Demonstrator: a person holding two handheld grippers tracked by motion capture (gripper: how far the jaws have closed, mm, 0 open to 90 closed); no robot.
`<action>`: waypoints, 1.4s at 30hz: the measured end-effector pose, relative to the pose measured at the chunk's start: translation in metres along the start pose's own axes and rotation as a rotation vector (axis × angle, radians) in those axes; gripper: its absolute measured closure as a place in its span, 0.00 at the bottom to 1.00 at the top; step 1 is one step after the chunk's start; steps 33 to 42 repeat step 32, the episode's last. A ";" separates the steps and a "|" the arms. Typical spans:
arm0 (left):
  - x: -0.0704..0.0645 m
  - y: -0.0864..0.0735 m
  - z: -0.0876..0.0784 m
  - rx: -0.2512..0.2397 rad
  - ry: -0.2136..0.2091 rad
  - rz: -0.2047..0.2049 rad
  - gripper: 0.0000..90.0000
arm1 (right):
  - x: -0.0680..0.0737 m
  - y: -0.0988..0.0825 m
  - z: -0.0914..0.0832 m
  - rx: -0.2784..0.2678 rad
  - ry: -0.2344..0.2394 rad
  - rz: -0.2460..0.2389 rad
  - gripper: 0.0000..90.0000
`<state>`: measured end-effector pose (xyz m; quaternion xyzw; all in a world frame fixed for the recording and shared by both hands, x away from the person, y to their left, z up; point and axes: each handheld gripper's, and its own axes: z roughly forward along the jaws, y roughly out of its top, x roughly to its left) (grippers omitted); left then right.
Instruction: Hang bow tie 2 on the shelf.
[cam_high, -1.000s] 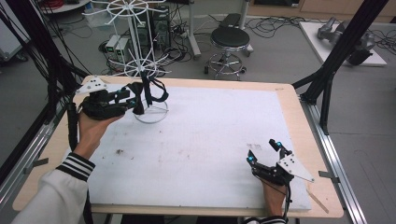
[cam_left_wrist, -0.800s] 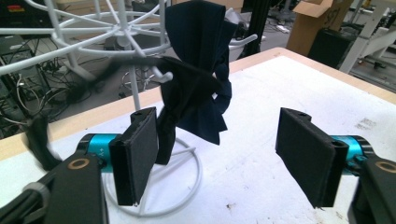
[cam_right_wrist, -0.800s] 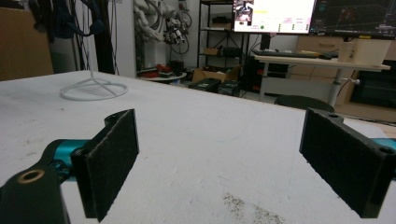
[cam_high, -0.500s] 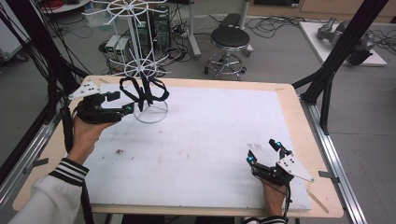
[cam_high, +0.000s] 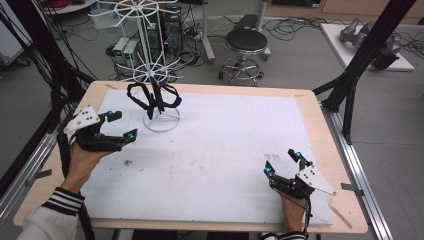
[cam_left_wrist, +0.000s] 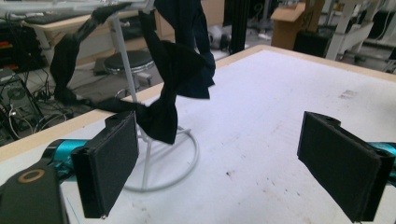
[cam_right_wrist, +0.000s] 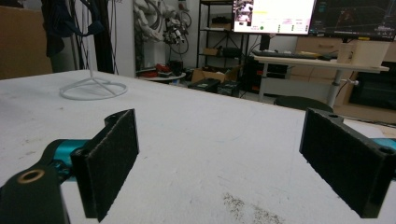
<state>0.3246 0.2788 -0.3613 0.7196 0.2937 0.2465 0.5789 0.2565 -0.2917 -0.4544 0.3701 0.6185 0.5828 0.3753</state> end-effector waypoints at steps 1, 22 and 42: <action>-0.001 -0.007 -0.004 -0.024 0.004 0.003 0.14 | 0.000 0.000 0.000 0.002 0.001 0.001 0.12; -0.023 -0.101 -0.040 -0.182 0.123 -0.008 0.14 | 0.000 0.000 0.000 0.005 -0.010 0.007 0.12; -0.022 -0.103 -0.041 -0.196 0.144 -0.027 0.14 | 0.000 0.000 0.000 0.001 -0.015 0.007 0.12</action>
